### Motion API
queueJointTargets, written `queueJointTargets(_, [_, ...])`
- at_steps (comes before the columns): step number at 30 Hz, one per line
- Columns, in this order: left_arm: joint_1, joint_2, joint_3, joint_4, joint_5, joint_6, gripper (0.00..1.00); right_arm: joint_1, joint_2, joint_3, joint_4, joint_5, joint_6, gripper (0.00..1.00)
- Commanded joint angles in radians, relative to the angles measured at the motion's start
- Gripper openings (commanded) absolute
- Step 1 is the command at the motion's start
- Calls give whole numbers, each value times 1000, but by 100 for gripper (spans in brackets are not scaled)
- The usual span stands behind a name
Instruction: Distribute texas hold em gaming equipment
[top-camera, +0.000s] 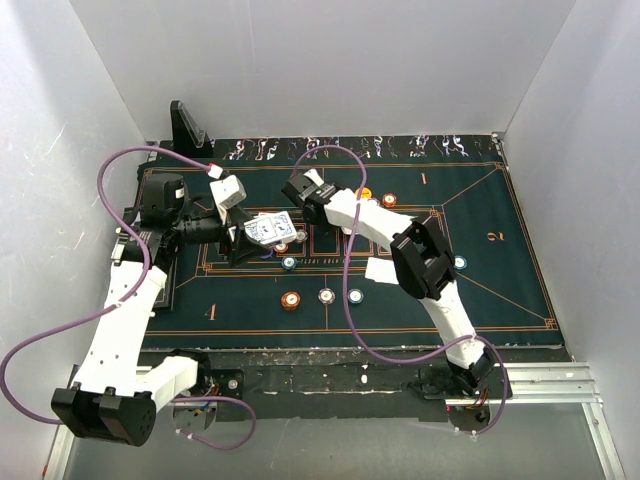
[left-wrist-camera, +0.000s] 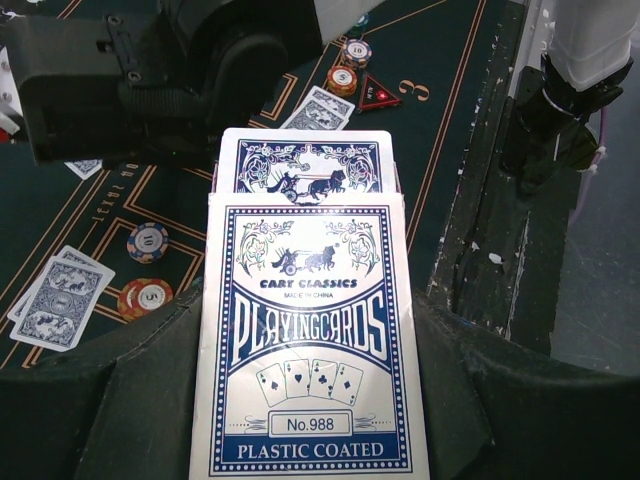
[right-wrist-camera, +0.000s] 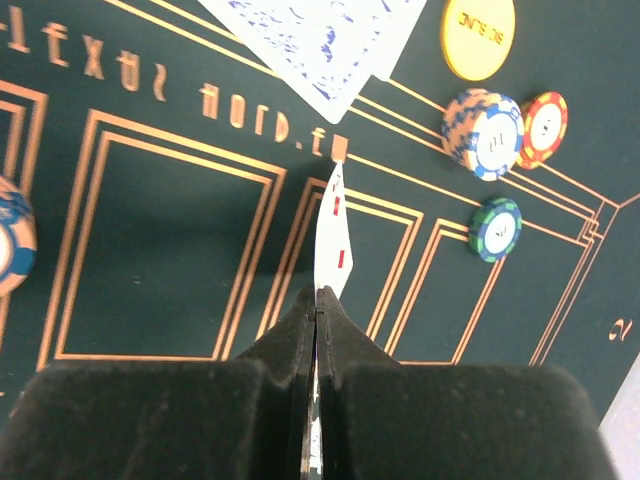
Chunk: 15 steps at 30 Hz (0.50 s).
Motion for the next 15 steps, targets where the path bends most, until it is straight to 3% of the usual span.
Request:
queueJointTargets(1, [11, -31, 44, -21, 45, 20, 0, 34, 20, 89, 58, 40, -16, 1])
queueJointTargets(7, [11, -36, 39, -13, 45, 24, 0, 76, 57, 68, 61, -45, 16, 3])
queueJointTargets(15, [11, -35, 41, -7, 48, 40, 0, 79, 3, -71, 116, -201, 72, 30])
